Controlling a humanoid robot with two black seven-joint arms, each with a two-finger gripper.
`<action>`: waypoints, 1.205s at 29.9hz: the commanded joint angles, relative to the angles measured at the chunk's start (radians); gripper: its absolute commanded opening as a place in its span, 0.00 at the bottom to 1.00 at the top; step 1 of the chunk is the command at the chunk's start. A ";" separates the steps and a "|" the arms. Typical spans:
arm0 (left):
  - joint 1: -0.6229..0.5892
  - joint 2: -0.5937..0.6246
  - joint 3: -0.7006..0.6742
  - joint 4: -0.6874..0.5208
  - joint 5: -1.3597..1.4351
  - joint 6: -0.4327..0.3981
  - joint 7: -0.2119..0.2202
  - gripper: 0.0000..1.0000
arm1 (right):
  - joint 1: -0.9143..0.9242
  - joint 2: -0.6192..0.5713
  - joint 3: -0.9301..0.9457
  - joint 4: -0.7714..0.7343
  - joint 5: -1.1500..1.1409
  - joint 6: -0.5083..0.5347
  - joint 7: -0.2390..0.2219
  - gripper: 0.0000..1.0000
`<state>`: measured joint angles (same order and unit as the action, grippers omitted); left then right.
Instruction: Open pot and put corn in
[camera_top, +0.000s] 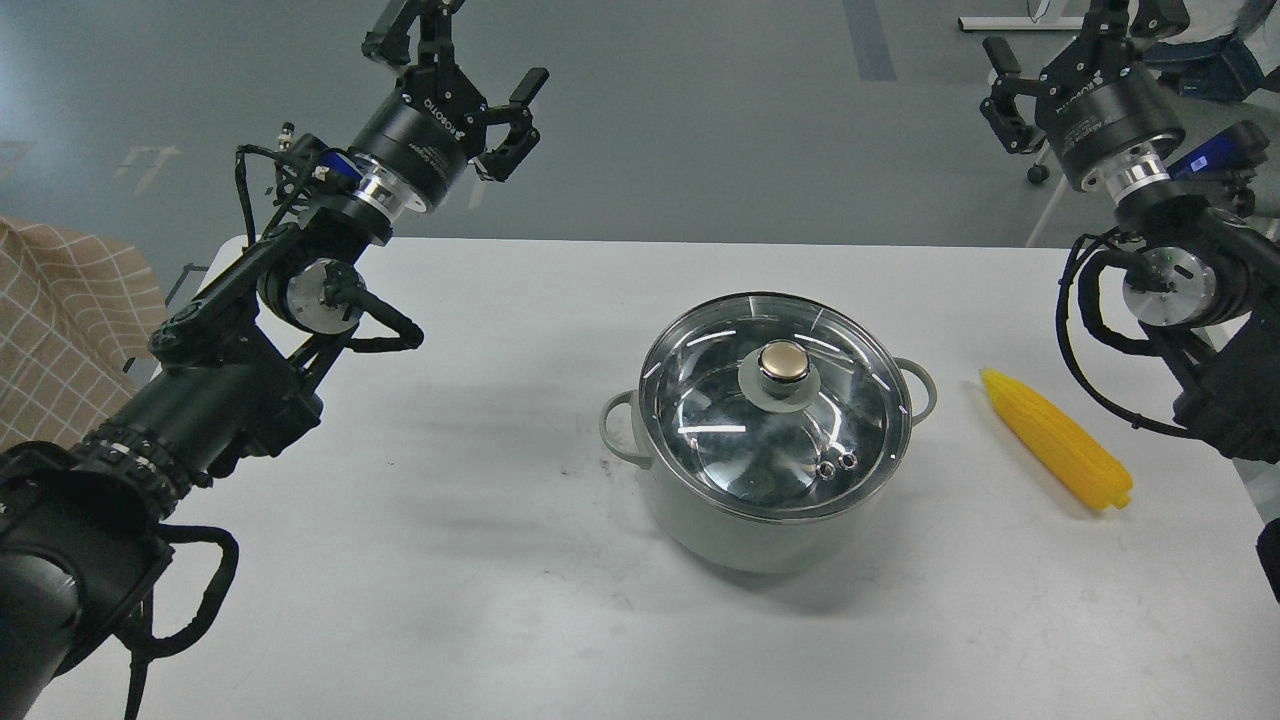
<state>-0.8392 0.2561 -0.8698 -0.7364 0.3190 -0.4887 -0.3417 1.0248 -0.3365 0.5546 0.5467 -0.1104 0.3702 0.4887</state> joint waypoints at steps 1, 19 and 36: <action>0.003 -0.006 0.002 0.000 0.002 0.000 -0.002 0.98 | 0.000 -0.004 -0.001 -0.001 0.000 -0.002 0.000 1.00; 0.026 -0.014 0.006 0.015 -0.006 0.000 -0.016 0.98 | 0.014 0.004 -0.033 -0.120 -0.032 0.081 0.000 1.00; 0.109 -0.009 0.034 0.012 -0.026 0.000 -0.036 0.98 | -0.012 0.126 -0.056 -0.286 -0.070 0.118 0.000 1.00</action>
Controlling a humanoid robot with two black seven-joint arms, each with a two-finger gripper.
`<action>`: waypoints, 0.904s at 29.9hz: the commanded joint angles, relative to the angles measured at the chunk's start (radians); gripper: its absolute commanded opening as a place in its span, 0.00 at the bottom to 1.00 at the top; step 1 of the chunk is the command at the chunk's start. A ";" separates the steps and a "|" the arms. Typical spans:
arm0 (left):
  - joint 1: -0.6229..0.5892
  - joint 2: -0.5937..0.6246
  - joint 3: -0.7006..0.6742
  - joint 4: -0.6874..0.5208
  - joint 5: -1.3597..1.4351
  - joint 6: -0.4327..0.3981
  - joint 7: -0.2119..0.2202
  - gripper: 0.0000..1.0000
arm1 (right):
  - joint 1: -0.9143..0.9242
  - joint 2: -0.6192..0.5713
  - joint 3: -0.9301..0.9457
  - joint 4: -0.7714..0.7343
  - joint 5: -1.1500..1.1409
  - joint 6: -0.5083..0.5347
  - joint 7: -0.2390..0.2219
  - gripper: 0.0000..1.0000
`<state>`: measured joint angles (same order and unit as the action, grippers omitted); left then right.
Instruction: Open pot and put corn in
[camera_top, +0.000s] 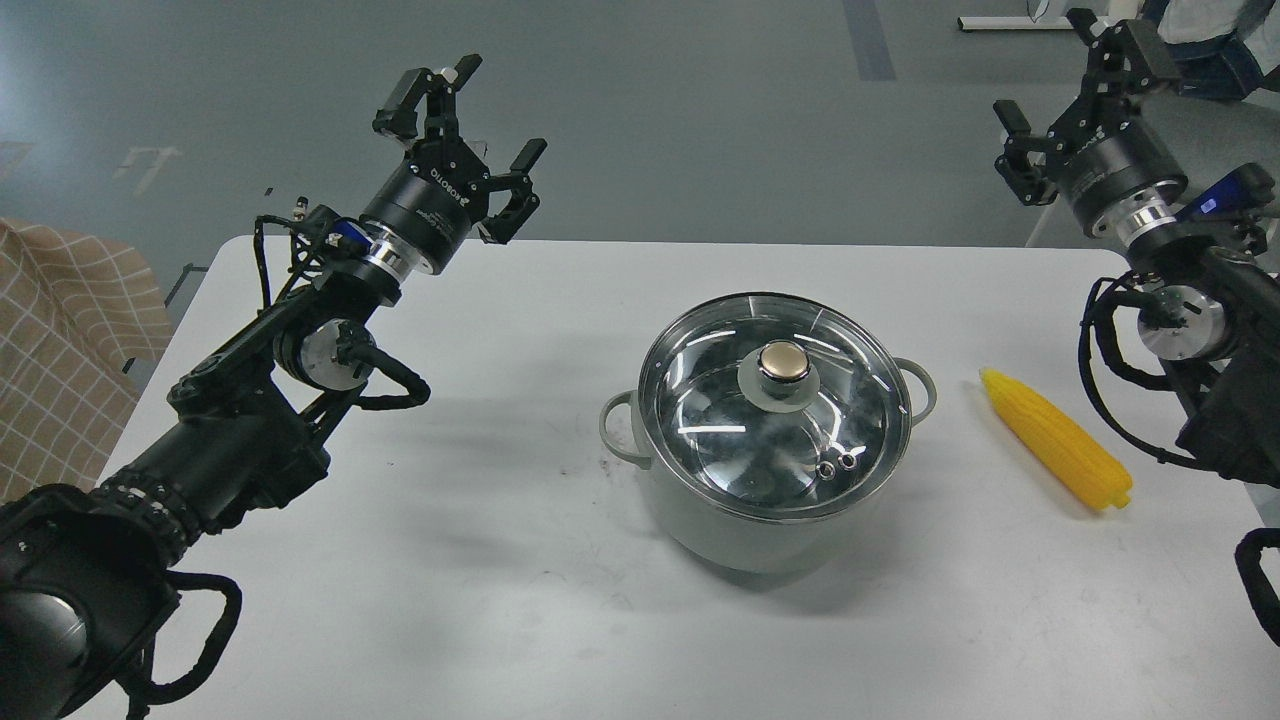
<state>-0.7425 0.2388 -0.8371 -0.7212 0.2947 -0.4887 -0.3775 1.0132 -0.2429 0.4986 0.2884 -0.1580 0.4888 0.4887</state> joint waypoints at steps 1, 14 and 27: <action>0.018 0.010 0.001 -0.004 -0.002 0.000 0.002 0.98 | -0.001 0.034 0.000 -0.029 -0.031 0.000 0.000 1.00; 0.041 -0.064 0.026 -0.001 0.001 0.000 0.005 0.98 | -0.013 -0.102 -0.038 -0.018 -0.045 0.000 0.000 1.00; 0.029 -0.133 0.023 0.000 0.003 0.000 0.009 0.98 | -0.114 -0.262 -0.006 0.163 -0.032 -0.036 0.000 1.00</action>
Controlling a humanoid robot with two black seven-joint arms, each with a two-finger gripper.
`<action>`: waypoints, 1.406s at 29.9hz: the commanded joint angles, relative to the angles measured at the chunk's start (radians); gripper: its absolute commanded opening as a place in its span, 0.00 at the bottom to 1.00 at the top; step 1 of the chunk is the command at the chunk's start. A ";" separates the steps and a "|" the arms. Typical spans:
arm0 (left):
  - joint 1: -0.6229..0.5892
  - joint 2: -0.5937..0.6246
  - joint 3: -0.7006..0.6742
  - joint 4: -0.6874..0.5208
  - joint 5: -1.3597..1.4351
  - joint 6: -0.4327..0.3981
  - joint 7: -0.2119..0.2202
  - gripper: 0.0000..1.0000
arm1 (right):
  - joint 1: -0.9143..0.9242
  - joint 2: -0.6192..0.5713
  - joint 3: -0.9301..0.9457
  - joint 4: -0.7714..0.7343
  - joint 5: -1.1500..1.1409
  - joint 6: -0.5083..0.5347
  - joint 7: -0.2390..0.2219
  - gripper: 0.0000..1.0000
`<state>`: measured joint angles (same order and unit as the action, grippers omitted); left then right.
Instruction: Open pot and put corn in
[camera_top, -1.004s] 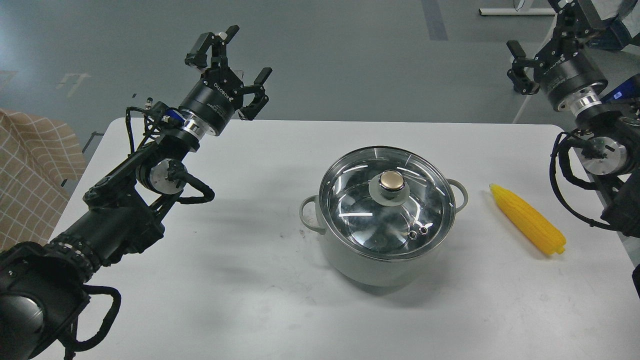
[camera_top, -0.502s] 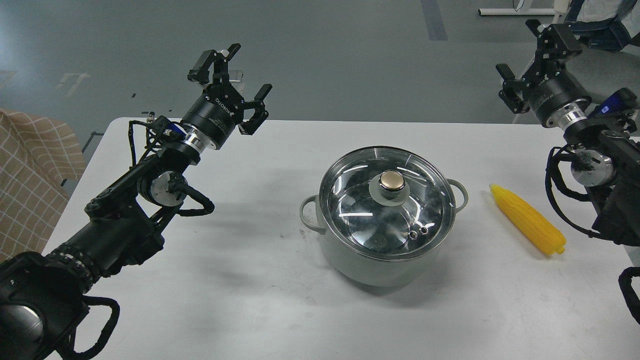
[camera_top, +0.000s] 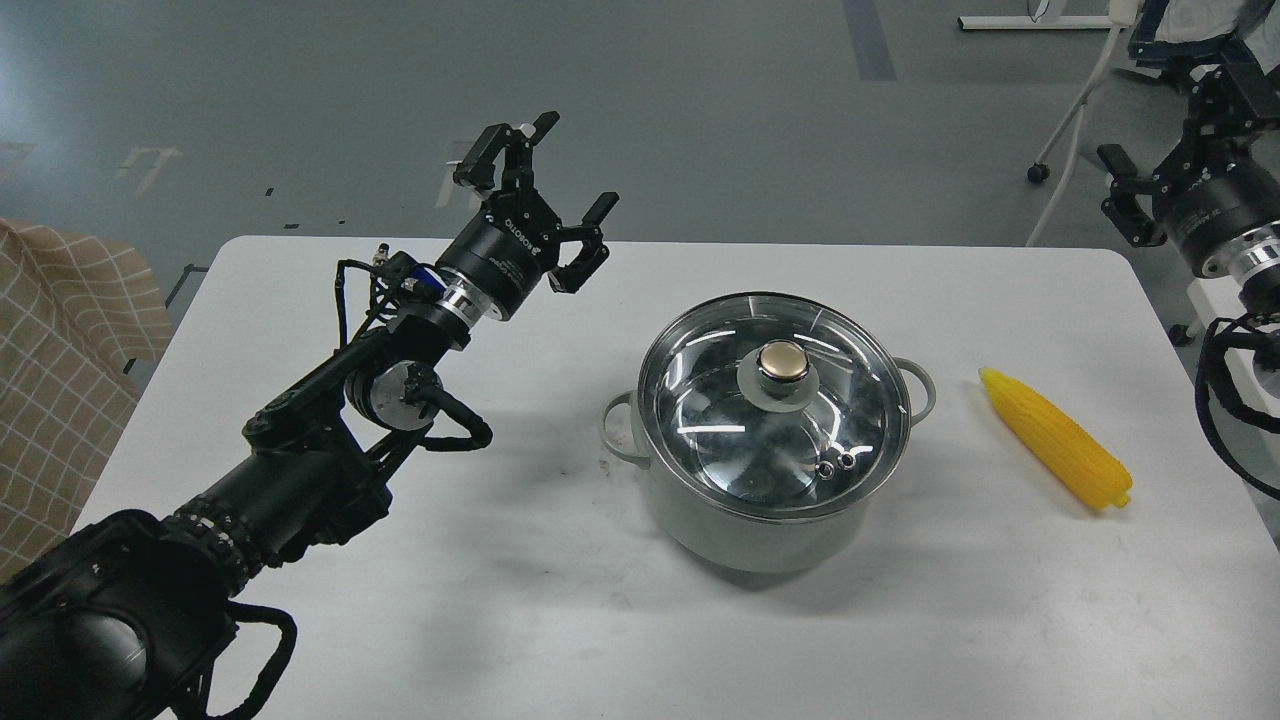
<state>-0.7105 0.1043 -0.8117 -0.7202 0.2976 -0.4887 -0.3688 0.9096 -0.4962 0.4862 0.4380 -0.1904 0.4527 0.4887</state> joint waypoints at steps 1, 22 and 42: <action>-0.003 0.006 -0.006 0.001 0.000 0.000 0.001 0.98 | -0.011 -0.015 0.008 0.014 0.000 0.003 0.000 1.00; 0.016 0.213 -0.017 -0.019 0.006 0.000 -0.013 0.98 | -0.011 -0.027 0.018 0.027 0.000 0.036 0.000 1.00; -0.142 0.486 -0.026 -0.768 0.839 0.081 -0.010 0.98 | -0.080 0.013 0.063 0.071 -0.001 0.036 0.000 1.00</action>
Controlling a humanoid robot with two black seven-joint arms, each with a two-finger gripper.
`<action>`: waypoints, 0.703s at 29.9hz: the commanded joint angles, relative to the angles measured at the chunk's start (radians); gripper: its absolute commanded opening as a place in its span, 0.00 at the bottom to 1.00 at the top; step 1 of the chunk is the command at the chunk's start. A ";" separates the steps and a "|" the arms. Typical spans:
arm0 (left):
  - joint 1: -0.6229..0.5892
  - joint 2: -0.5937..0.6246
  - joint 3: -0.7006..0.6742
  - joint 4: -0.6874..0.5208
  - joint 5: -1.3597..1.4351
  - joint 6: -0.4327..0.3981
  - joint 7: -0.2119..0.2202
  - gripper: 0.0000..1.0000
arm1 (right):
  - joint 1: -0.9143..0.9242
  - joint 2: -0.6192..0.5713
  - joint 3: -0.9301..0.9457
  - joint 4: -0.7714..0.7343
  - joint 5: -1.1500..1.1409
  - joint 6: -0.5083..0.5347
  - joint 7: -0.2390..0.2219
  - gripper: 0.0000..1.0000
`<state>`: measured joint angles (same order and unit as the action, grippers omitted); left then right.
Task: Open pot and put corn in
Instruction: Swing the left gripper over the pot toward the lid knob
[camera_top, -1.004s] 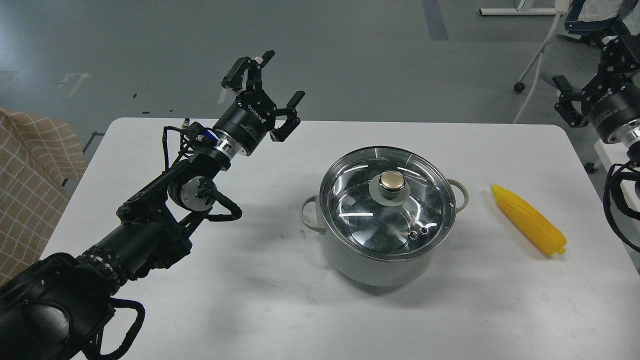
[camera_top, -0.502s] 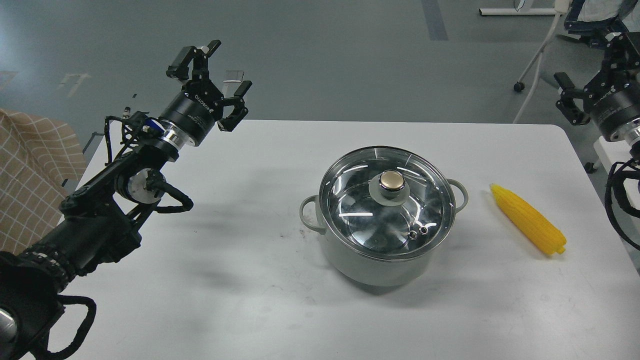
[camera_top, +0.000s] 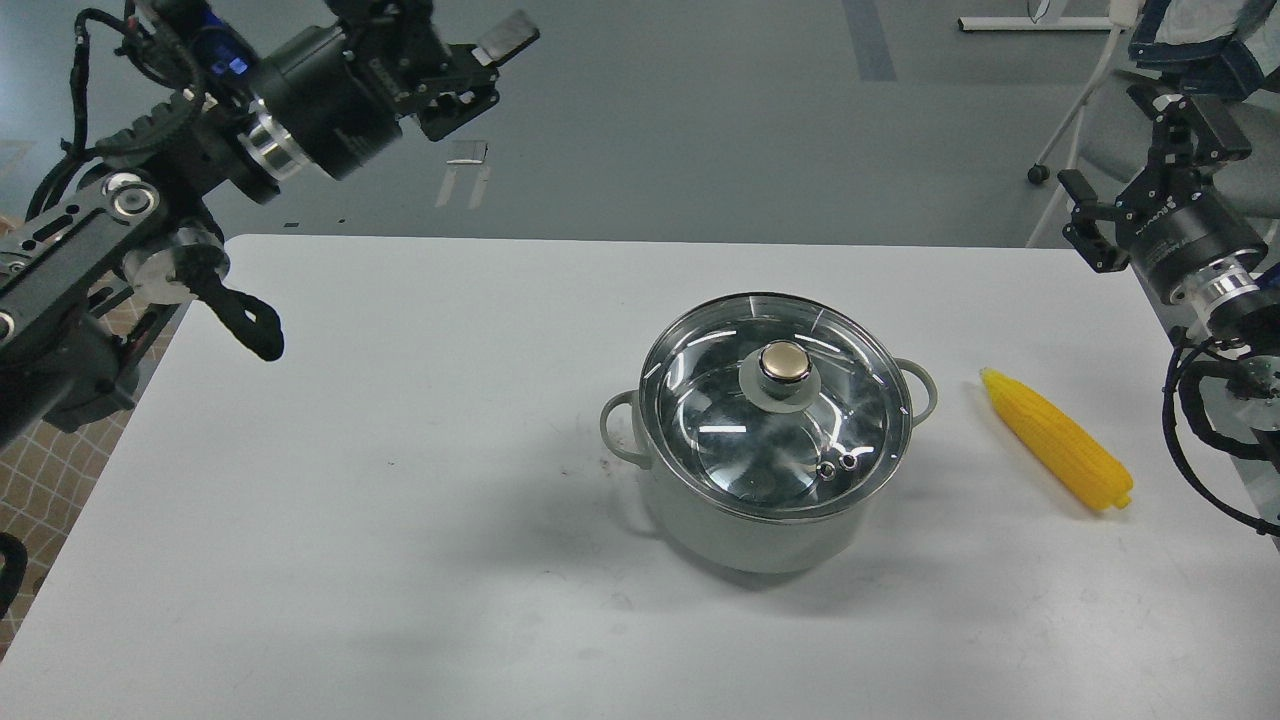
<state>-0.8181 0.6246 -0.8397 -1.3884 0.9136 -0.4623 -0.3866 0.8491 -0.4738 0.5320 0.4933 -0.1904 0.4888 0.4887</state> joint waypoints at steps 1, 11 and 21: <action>-0.062 -0.063 0.008 -0.122 0.337 0.062 0.008 0.98 | -0.033 -0.012 0.028 0.036 -0.001 0.000 0.000 1.00; -0.147 -0.315 0.135 -0.078 1.137 0.076 -0.003 0.98 | -0.068 -0.111 0.089 0.155 -0.004 0.000 0.000 1.00; -0.165 -0.352 0.358 0.069 1.268 0.214 -0.003 0.98 | -0.131 -0.123 0.129 0.206 -0.006 0.000 0.000 1.00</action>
<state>-0.9863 0.2772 -0.5199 -1.3635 2.1784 -0.2830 -0.3899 0.7320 -0.5936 0.6514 0.6898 -0.1963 0.4887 0.4887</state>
